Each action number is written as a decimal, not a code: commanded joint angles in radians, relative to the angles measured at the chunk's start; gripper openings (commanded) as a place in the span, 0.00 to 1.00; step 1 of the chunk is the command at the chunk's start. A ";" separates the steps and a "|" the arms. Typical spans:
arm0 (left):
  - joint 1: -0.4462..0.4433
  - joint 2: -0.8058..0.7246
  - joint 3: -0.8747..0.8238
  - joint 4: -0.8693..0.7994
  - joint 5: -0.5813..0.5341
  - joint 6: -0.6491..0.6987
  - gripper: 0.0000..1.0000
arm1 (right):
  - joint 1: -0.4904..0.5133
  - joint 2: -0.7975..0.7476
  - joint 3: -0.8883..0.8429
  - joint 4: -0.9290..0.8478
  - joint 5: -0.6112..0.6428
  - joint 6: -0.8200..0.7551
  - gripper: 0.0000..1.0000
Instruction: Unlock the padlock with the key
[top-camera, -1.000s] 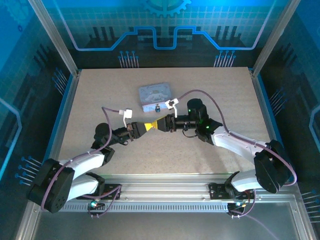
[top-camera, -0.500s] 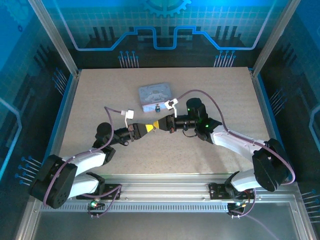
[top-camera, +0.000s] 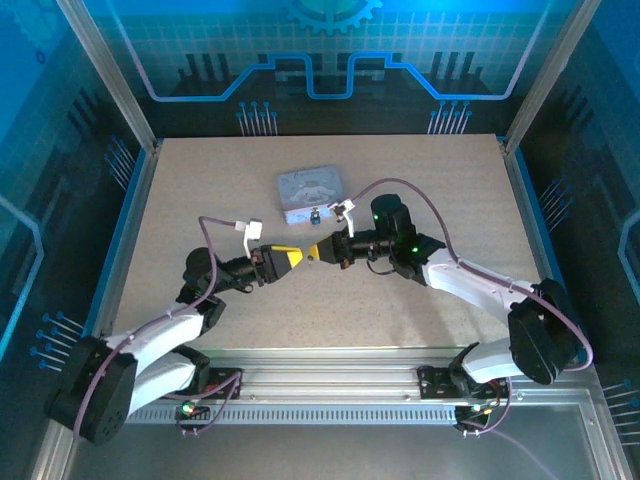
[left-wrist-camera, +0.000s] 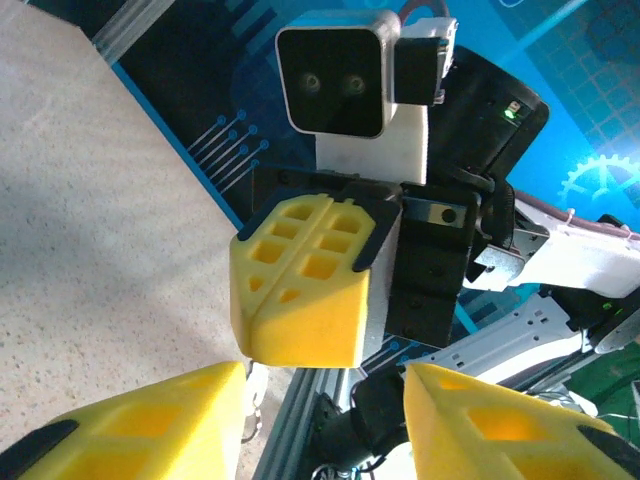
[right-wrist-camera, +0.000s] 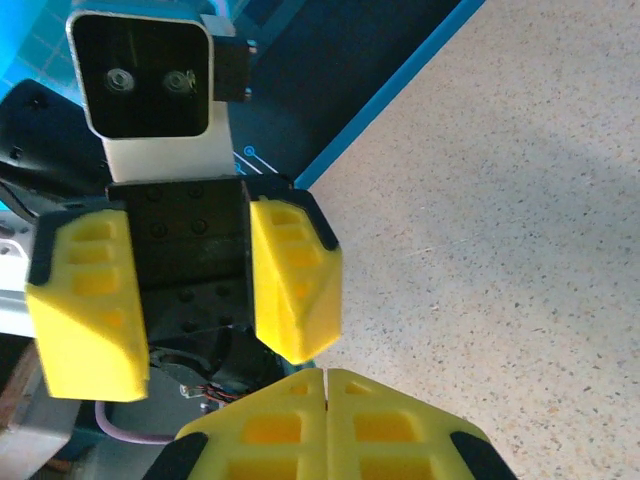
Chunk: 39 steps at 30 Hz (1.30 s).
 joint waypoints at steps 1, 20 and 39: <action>-0.001 -0.074 0.011 -0.100 -0.033 0.081 0.48 | -0.007 -0.035 0.044 -0.047 -0.037 -0.120 0.00; -0.070 0.039 0.028 0.073 -0.019 0.039 0.42 | -0.019 -0.034 0.047 0.129 -0.138 -0.064 0.00; -0.078 0.067 0.037 0.159 -0.022 0.002 0.40 | -0.016 -0.006 0.047 0.146 -0.133 -0.046 0.00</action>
